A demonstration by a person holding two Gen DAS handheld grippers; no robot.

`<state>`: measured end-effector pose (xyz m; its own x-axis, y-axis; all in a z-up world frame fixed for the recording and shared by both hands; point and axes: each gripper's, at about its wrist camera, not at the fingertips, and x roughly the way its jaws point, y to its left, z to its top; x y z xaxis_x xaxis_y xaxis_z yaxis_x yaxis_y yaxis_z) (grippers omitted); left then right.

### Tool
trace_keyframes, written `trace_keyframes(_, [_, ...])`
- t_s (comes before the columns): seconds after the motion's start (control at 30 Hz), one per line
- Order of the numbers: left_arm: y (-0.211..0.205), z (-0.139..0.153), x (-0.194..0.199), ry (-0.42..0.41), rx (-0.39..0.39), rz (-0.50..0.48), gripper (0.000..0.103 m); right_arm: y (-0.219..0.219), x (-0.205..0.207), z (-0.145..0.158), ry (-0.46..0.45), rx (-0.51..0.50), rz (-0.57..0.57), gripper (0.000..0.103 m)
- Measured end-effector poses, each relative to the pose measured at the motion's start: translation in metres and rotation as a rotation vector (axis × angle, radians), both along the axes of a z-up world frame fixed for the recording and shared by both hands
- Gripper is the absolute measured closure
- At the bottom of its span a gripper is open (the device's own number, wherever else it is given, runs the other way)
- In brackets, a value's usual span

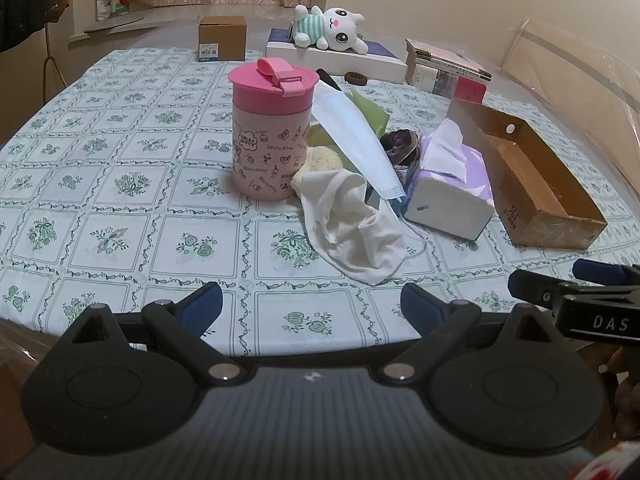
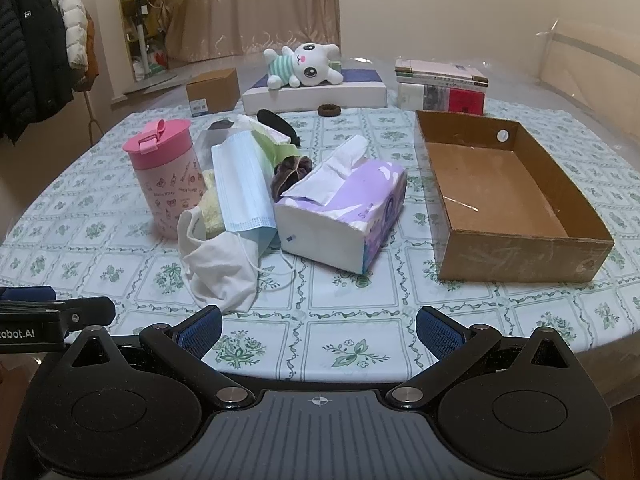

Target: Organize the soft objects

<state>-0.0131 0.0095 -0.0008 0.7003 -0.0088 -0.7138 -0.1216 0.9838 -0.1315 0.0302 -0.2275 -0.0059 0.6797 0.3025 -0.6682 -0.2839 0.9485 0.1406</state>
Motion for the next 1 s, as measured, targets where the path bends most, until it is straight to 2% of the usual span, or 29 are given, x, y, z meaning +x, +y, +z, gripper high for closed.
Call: trace_keyframes(1.0, [0.018,-0.015,0.031,0.026,-0.02,0.014,0.01,0.006,0.027,-0.019,0.051,0.003,0.009,0.001])
